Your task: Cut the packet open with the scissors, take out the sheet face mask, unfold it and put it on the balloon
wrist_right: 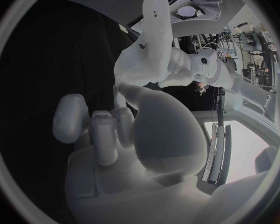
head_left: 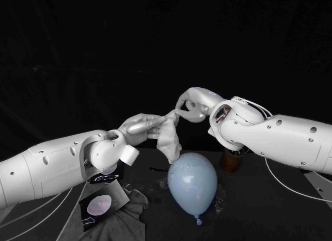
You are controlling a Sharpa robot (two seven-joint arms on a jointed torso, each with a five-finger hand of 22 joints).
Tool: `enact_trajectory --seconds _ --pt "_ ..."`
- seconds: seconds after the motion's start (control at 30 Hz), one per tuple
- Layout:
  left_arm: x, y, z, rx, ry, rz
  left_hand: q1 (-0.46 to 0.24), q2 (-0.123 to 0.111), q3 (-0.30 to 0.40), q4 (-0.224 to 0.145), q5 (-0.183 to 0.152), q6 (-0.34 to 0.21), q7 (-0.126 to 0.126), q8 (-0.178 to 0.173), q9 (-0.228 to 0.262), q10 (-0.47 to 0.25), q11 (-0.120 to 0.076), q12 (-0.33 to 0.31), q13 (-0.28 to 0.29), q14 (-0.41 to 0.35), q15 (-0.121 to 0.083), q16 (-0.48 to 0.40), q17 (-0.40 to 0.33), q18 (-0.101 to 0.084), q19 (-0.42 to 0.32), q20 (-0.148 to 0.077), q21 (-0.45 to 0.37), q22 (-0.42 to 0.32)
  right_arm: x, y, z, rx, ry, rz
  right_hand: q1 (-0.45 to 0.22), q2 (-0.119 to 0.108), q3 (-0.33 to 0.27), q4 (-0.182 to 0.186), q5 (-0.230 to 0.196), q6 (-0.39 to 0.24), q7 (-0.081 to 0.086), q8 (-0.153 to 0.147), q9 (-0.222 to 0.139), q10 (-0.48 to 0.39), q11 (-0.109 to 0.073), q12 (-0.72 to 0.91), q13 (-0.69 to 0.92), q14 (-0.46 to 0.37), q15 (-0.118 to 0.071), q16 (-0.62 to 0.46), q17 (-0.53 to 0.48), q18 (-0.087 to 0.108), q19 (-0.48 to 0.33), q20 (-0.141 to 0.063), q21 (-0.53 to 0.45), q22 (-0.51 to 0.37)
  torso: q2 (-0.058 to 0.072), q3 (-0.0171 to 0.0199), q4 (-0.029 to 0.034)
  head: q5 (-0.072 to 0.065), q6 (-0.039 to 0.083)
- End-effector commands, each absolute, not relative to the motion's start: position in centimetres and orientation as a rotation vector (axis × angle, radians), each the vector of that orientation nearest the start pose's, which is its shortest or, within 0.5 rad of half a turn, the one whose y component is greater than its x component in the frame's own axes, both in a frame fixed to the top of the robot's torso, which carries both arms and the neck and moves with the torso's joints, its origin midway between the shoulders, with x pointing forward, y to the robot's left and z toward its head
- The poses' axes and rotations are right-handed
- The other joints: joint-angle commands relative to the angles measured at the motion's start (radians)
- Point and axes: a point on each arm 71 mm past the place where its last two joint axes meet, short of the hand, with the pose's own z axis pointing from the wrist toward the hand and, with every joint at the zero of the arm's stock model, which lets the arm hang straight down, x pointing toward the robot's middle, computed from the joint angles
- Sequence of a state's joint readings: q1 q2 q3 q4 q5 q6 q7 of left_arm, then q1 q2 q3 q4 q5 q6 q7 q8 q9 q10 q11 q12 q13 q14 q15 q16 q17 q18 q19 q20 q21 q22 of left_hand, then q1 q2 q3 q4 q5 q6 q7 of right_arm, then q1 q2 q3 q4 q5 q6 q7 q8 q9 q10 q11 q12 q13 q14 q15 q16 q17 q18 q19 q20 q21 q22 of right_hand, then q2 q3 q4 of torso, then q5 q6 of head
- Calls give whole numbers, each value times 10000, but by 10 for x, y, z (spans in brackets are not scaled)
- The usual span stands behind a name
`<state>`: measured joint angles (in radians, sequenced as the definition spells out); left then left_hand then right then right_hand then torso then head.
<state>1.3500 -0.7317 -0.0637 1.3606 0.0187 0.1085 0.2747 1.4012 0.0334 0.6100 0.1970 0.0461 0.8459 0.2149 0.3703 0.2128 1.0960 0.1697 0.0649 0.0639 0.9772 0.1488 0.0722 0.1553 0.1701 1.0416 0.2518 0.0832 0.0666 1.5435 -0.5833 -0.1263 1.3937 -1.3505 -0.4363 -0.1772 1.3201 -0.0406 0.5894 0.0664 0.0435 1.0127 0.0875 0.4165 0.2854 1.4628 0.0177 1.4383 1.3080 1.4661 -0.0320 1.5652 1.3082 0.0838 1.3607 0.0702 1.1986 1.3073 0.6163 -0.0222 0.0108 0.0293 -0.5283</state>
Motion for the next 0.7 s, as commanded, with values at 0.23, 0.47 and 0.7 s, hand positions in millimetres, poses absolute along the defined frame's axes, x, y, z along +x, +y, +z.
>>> enact_trajectory --seconds 0.23,0.47,0.7 --pt "527 177 -121 -9322 16085 -18759 -828 -424 -383 812 21 53 41 102 37 88 9 -3 4 -49 5 -7 -12 153 -97 16 -73 -2 535 -110 -36 -1838 13467 6798 -9 73 71 -12 55 71 18 123 517 277 -35 33 1319 1047 -101 56 2626 -26 77 -13 51 1102 1 -4 8 2 -8" --pt "527 177 -122 -9342 16124 -18751 -858 -600 -508 826 22 56 32 120 43 87 2 -6 3 -50 1 -7 -12 153 -110 20 -79 -3 534 -109 -36 -1825 13401 6838 -18 67 84 -14 55 69 17 129 521 275 -36 26 1314 1047 -103 56 2626 -29 88 -15 64 1108 -1 -3 7 7 -23" --pt "527 177 -122 -9351 16135 -18738 -502 -525 -340 545 26 59 -11 169 65 103 -31 -7 1 -52 -14 -6 -11 155 -134 16 -86 -2 534 -109 -35 -1807 13354 6857 -18 67 84 -14 55 69 17 129 521 275 -36 26 1314 1047 -103 56 2626 -29 88 -15 64 1108 2 -3 2 20 -35"
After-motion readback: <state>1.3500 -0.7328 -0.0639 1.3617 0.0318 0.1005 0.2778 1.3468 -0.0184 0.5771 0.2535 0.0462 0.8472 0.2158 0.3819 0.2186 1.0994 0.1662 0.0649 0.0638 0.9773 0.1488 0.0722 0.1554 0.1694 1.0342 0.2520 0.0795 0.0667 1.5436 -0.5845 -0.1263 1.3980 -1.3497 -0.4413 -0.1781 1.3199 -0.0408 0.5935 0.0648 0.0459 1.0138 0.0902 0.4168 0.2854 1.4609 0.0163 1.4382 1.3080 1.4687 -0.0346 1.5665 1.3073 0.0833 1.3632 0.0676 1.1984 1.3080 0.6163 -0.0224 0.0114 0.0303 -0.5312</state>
